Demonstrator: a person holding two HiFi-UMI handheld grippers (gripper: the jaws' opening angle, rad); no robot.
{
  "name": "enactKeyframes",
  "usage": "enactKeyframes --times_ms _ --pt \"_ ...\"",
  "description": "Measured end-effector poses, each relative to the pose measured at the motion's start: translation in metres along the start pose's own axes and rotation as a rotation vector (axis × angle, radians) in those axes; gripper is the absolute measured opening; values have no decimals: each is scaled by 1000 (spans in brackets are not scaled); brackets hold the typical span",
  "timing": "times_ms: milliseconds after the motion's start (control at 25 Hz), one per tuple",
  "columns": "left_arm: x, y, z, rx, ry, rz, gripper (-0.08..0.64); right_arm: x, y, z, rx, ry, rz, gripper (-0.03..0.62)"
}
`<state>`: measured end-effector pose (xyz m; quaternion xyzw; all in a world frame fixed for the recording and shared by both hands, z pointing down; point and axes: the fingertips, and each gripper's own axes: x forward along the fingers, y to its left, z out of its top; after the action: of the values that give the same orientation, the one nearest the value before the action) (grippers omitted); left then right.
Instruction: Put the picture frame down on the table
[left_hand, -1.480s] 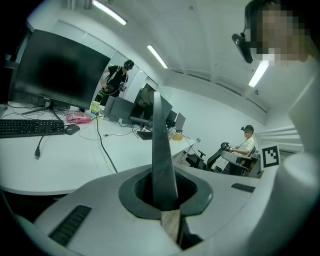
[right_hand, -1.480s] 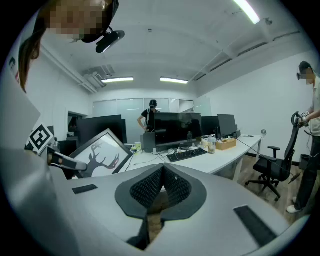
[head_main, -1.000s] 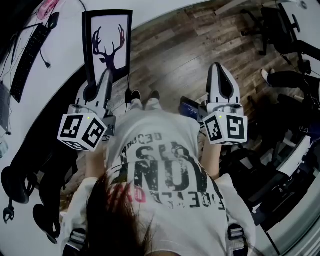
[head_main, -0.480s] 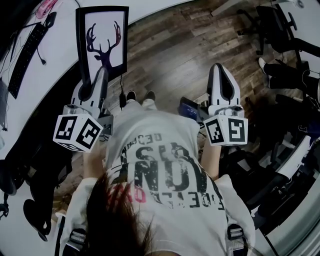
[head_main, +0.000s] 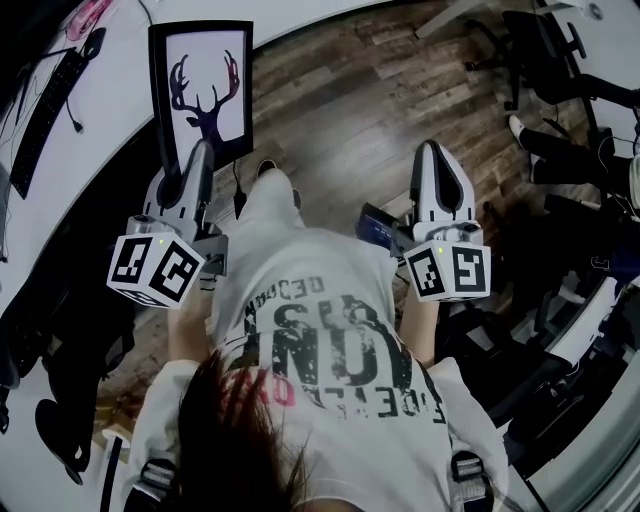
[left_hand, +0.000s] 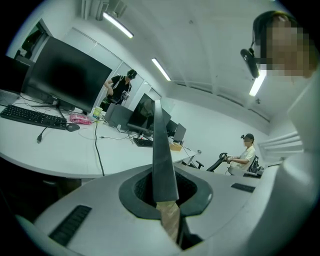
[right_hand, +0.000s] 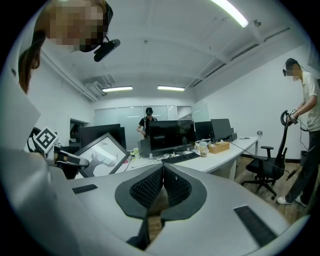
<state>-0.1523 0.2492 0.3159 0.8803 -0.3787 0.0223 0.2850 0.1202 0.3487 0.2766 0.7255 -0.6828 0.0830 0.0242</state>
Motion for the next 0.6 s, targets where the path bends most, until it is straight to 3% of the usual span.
enactKeyframes --times_ms 320,600 --pt "35 11 9 -61 15 12 17 41 -3 -10 25 67 16 2" --pt "88 45 36 -96 27 28 17 116 -10 10 3 85 26 2"
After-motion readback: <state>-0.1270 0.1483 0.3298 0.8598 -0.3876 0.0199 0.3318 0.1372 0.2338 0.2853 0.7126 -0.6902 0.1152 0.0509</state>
